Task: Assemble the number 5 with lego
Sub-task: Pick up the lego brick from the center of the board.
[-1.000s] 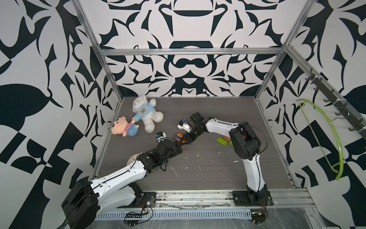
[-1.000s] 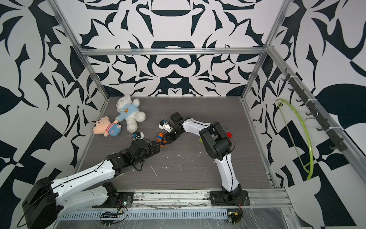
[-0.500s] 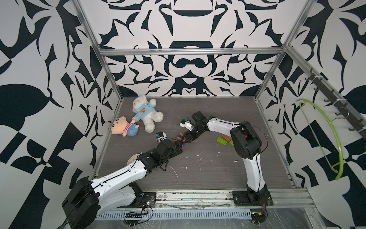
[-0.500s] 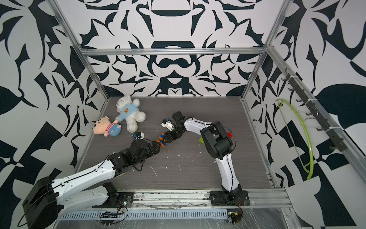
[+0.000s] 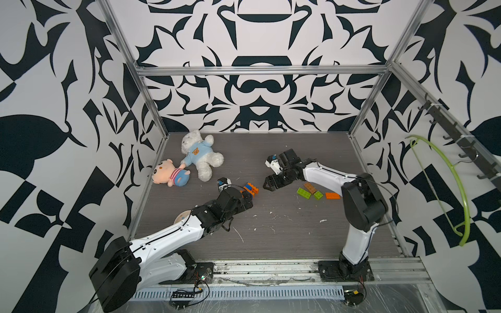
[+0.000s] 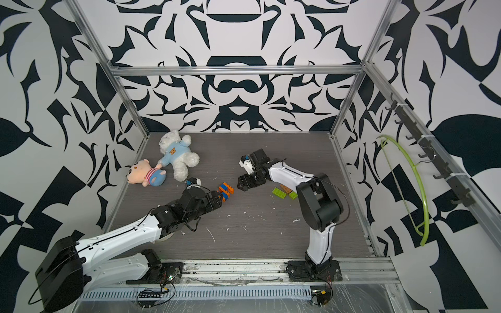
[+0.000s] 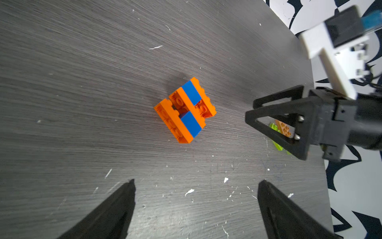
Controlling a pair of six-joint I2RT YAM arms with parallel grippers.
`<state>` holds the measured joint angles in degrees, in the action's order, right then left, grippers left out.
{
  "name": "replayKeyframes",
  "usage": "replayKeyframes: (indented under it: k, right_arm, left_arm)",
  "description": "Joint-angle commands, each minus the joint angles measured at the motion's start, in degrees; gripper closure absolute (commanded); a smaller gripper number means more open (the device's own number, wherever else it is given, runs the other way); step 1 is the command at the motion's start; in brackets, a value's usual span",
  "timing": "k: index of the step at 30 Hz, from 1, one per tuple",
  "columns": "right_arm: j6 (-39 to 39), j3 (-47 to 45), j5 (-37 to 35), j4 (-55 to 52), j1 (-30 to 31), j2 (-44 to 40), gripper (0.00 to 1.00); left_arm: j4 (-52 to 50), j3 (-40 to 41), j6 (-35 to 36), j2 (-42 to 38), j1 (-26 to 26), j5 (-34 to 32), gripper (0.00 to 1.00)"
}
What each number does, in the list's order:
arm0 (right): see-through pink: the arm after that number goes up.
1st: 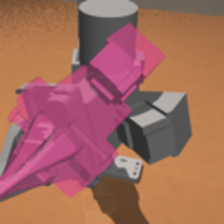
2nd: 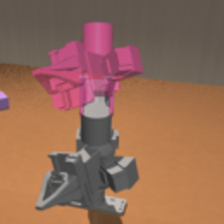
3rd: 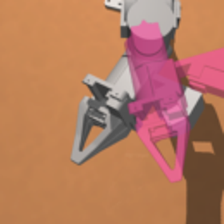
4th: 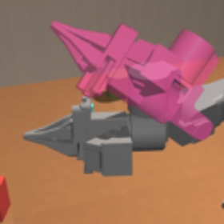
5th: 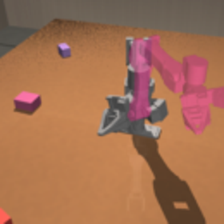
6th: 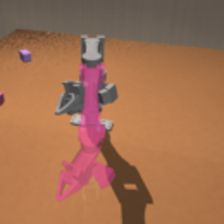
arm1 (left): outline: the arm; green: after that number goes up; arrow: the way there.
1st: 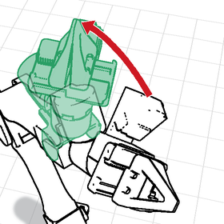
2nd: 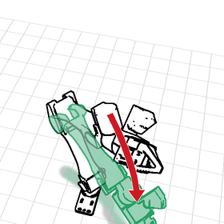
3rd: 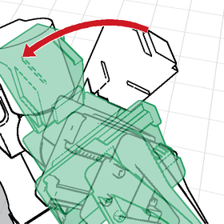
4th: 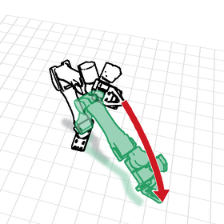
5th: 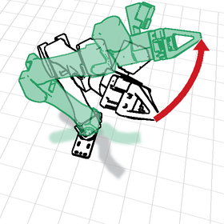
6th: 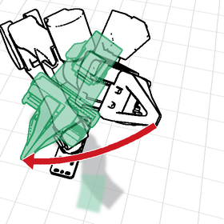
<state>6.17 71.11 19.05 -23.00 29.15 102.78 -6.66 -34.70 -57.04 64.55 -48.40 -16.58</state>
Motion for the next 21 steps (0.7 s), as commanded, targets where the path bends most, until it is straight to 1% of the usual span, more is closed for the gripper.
replayKeyframes:
  k: [1,3,6,7,8,9,10,13,16,18,21]
  right_arm:
    - [6.14,-3.78,-13.97,2.19,-1.41,-8.71,0.2]
    - [10.32,-7.23,-18.56,1.79,-3.73,-13.1,0.18]
    - [15.15,-10.91,-21.15,-0.97,-8.31,-16.95,0.12]
    - [16.1,-11.52,-21.67,-2.36,-9.8,-17.61,0.1]
    - [17.33,-12.06,-23.48,-4.15,-11.09,-18.19,0.06]
    - [18.21,-12.84,-25.3,-5.45,-12.13,-18.76,0.01]
    - [18.39,-13.66,-25.57,-5.86,-13.11,-19.16,0.0]
    - [18.55,-14.95,-21.96,-6.64,-16.25,-19.24,0.0]
    - [19.14,-12.94,-20.25,-10.01,-16.58,-17.29,0.0]
    - [21.31,-12.38,-19.05,-10.93,-16.49,-16.33,0.0]
    - [24.73,-13.55,-18.86,-10.42,-16.5,-16.42,0.06]
  left_arm:
    - [2.08,-2.41,2.23,2.22,-0.11,3.13,0.01]
    - [3.55,-3.19,2.75,4.03,-0.11,5.13,0.01]
    - [5.35,-5.06,3.84,7.34,-0.28,8.4,0.01]
    - [5.42,-6.02,4.35,8.03,-0.49,9.22,0.01]
    - [5.42,-7.2,5.11,10.76,-0.9,9.88,0.01]
    - [5.26,-8.71,5.99,12.3,-1.5,10.31,0.01]
    - [4.8,-10.02,6.54,13.58,-2.04,10.59,0.01]
    - [3.42,-14.89,8.3,18.18,-4.01,11.37,0.01]
    - [2.89,-18.87,9.07,22.32,-5.82,11.9,0.01]
    - [2.71,-20.97,8.97,24.8,-6.65,12.08,0.01]
    - [1.85,-23.8,8.82,27.49,-7.05,13.1,0.01]
